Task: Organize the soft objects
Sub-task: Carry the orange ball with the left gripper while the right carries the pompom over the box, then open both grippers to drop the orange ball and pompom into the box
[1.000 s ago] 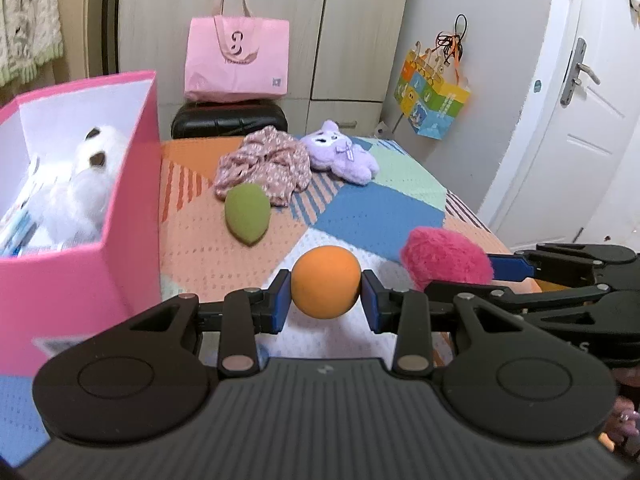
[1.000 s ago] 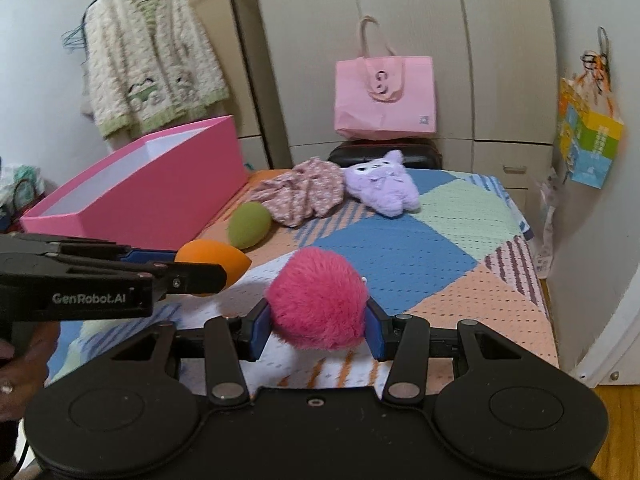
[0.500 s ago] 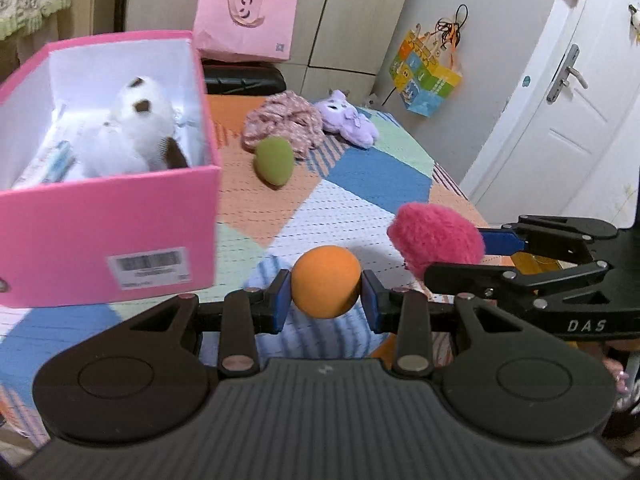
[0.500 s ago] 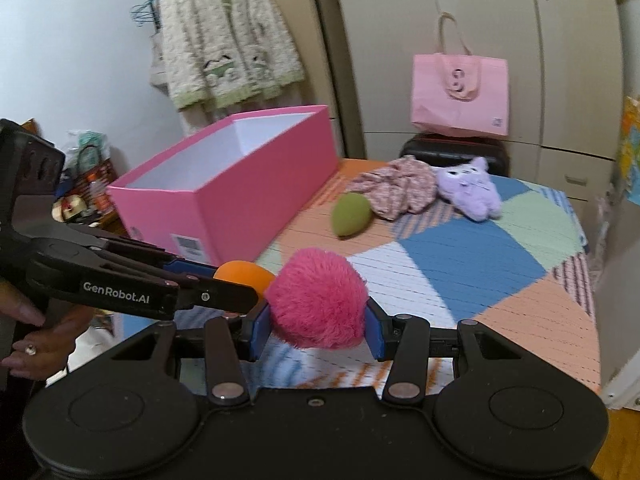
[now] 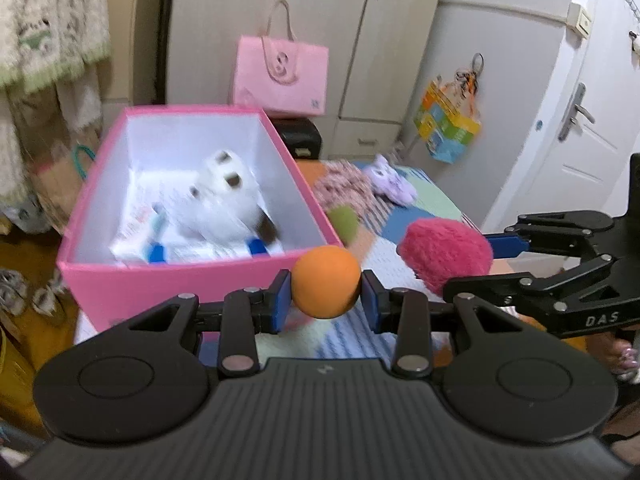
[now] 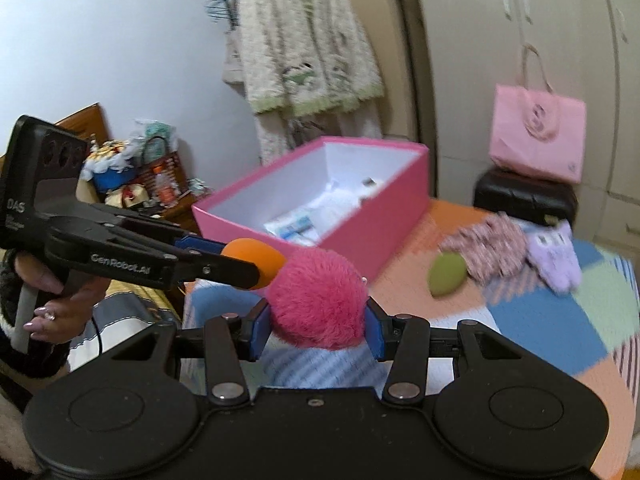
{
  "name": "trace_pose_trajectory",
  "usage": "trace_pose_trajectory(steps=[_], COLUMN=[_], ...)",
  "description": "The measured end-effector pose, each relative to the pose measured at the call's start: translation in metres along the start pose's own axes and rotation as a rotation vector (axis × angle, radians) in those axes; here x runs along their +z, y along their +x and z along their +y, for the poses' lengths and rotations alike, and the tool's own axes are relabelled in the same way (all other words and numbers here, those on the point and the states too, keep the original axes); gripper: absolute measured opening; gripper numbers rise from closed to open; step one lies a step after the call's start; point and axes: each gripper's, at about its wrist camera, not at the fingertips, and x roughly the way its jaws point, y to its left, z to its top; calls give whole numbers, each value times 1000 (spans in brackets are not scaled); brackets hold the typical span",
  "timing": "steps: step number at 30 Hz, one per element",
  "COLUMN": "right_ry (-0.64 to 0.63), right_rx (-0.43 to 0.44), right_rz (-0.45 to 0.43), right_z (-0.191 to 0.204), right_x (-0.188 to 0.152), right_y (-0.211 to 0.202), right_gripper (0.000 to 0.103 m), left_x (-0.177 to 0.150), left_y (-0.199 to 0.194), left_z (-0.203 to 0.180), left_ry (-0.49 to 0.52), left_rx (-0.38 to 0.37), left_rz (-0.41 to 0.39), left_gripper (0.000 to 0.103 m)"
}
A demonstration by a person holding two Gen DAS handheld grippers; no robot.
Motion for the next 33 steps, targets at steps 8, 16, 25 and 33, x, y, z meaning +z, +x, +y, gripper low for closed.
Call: trace_pose_trajectory(steps=[8,16,25,33], right_ry=[-55,-60,-2,-61], right_rx=[49,71,143,94], right_rz=[-73,-60,97,214], right_z=[10,-4,-27,-37], right_x=[41,79,118,135], right_y=[29,84,162,211], right_gripper=[53,53,53,53], left_x=[21,49,82,96], left_y=[-2,27,65,105], left_z=[31,67,106,130], left_ry=[-8,-32,-24,-11], left_rx=[38,92,177,225], left_rz=[-75,-91,-24,67], left_gripper=[36,36,36,36])
